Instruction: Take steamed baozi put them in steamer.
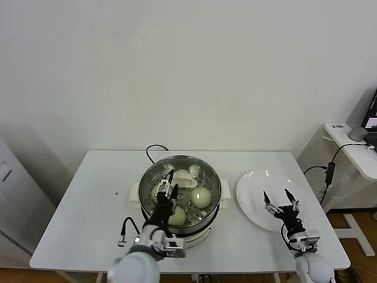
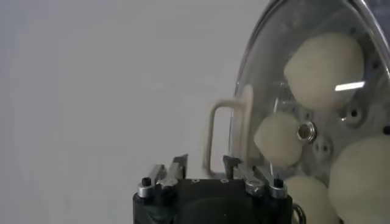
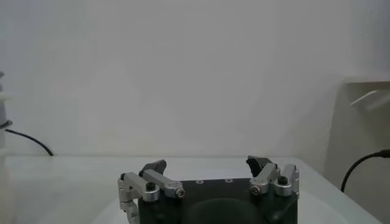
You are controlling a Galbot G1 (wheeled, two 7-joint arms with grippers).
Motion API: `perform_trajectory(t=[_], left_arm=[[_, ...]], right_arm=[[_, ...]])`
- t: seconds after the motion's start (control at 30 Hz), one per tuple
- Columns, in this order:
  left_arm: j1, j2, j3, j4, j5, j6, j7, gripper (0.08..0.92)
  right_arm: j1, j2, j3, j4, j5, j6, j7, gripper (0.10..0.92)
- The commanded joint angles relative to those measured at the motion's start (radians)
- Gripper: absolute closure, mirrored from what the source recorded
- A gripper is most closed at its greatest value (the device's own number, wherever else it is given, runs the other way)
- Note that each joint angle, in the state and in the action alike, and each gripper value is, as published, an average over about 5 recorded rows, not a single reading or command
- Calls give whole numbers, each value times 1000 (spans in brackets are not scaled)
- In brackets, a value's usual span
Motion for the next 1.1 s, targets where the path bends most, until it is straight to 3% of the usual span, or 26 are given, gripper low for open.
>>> perform_trajectory(t=[0.03,0.2,0.33,0.5,0.7,0.87,1.1], left_arm=[[-2,72,-317,-167,-1093,-387,15,305],[-77,53,-542,-147,-1627,-275,-223,197],[-71,67,-724,-54,-1797,-195,-313,178],[5,112,-832,153,-1794,-199,-330,177],[94,146,-803,391,-1699,-258,-289,177],[117,126,-751,433,-1625,-275,-272,177],[107,89,-704,450,-1566,-271,-276,177]], right_arm=[[6,7,-5,-3,16,-20,-2,203],[22,8,-13,-5,55,-36,34,203],[28,-6,-17,13,78,-43,39,203],[34,-20,-24,47,72,-72,64,203],[43,-21,-24,64,58,-106,79,203],[36,-24,-18,102,-3,-145,116,203],[5,-57,-19,182,59,-255,157,203]])
